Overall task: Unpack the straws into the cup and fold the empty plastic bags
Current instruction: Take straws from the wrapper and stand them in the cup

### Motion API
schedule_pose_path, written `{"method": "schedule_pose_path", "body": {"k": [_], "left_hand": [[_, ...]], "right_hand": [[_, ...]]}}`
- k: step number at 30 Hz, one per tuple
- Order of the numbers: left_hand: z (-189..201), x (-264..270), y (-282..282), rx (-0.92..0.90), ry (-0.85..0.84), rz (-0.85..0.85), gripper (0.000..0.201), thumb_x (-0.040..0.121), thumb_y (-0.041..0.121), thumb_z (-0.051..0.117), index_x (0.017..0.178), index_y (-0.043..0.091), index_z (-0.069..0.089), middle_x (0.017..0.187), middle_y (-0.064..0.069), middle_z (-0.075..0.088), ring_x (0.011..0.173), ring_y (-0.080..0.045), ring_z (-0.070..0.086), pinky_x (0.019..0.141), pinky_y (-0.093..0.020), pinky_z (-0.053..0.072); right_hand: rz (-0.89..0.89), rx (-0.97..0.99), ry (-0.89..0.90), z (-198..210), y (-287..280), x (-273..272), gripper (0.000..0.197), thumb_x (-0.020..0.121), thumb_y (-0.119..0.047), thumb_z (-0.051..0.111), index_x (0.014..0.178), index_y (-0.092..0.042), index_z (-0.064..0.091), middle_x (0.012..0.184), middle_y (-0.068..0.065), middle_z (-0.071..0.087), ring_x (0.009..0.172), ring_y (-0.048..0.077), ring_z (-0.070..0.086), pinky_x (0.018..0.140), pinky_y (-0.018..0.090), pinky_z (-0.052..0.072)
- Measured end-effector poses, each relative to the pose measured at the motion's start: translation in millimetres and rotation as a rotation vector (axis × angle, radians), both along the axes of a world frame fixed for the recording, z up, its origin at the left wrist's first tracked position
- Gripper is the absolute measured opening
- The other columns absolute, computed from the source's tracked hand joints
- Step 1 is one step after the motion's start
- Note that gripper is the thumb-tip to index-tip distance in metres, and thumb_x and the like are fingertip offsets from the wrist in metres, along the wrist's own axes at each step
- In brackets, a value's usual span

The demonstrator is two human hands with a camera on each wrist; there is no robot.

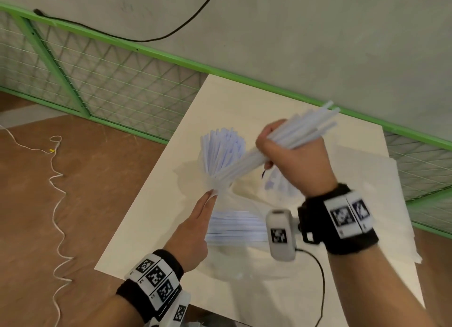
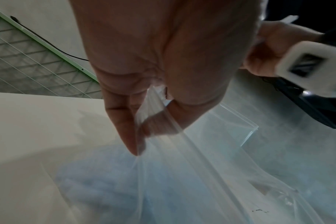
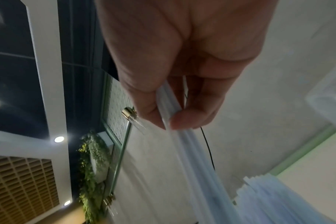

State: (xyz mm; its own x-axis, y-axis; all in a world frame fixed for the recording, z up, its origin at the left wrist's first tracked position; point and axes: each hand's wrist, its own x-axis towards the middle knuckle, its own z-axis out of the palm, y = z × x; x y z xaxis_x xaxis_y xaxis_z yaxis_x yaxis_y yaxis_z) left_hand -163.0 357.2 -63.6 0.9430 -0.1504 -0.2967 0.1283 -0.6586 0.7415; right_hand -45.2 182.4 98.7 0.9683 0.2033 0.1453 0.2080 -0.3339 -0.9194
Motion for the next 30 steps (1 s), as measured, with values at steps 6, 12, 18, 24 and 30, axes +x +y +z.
{"method": "schedule_pose_path", "body": {"k": [6, 12, 18, 24, 30], "left_hand": [[4, -3, 1, -0.003, -0.011, 0.002, 0.106, 0.074, -0.018, 0.041, 0.153, 0.036, -0.007, 0.155, 0.031, -0.018, 0.133, -0.014, 0.044, 0.095, -0.032, 0.051], [1, -5, 3, 0.0, -0.012, 0.012, 0.107, 0.074, -0.018, 0.04, 0.153, 0.035, -0.007, 0.153, 0.034, -0.021, 0.13, -0.022, 0.048, 0.095, -0.036, 0.051], [-2, -7, 6, -0.006, -0.014, 0.004, 0.108, 0.073, -0.018, 0.04, 0.153, 0.037, -0.007, 0.152, 0.036, -0.02, 0.127, -0.021, 0.05, 0.092, -0.036, 0.053], [4, -7, 6, -0.001, -0.014, 0.005, 0.107, 0.075, -0.018, 0.042, 0.153, 0.036, -0.007, 0.151, 0.036, -0.023, 0.129, -0.017, 0.049, 0.094, -0.034, 0.052], [5, -9, 5, 0.033, -0.008, 0.001, 0.108, 0.076, -0.016, 0.043, 0.15, 0.039, -0.012, 0.145, 0.04, -0.028, 0.12, -0.023, 0.055, 0.089, -0.034, 0.053]], "right_hand": [[0.064, -0.228, 0.031, -17, 38, 47, 0.003, 0.078, -0.017, 0.07, 0.076, -0.018, 0.072, 0.075, -0.001, 0.072, 0.065, 0.011, 0.069, 0.064, 0.029, 0.056], [0.155, -0.41, 0.034, -62, 51, 62, 0.055, 0.059, -0.05, 0.085, 0.108, -0.033, 0.064, 0.116, -0.005, 0.061, 0.11, 0.02, 0.056, 0.095, 0.045, 0.049], [-0.021, -0.167, -0.17, -49, 33, 56, 0.1, 0.058, -0.065, 0.08, 0.141, -0.031, 0.036, 0.145, -0.005, 0.033, 0.132, 0.017, 0.037, 0.109, 0.046, 0.038], [0.154, -0.549, -0.343, -81, 37, 18, 0.082, 0.092, -0.061, 0.043, 0.155, -0.014, 0.018, 0.162, 0.003, 0.02, 0.149, 0.019, 0.016, 0.12, 0.043, 0.019], [0.221, -0.661, -0.4, -111, 57, 12, 0.078, 0.095, -0.055, 0.039, 0.155, -0.012, 0.016, 0.164, 0.001, 0.012, 0.151, 0.017, 0.007, 0.119, 0.043, 0.016]]}}
